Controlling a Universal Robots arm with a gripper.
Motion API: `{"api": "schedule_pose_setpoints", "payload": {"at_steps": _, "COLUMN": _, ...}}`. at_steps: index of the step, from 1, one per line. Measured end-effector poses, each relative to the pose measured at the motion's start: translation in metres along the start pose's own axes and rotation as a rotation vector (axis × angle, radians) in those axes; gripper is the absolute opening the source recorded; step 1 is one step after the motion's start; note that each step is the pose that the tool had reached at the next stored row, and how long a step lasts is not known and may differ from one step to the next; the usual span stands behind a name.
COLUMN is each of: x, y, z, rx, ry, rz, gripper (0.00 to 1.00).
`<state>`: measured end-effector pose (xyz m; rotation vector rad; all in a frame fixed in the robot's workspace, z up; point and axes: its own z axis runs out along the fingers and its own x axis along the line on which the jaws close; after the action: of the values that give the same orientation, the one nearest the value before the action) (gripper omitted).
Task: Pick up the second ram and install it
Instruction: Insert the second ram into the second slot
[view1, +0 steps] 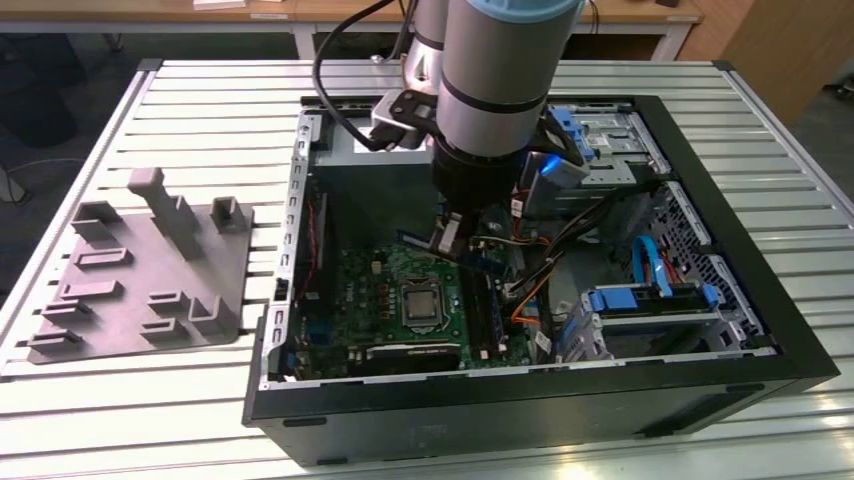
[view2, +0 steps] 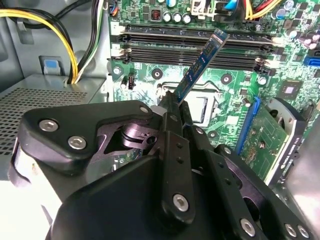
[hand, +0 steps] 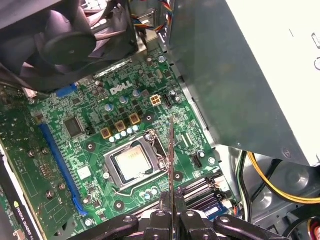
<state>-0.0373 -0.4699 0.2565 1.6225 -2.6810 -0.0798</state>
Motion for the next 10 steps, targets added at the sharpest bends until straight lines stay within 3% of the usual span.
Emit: {"api": "schedule_pose_setpoints", "payload": {"at_steps": 10, "x": 0.0, "y": 0.0, "z": 0.0004, "rx": 0.0023, "ry": -0.0003, "rz": 0.054, "gripper": 0.14}}
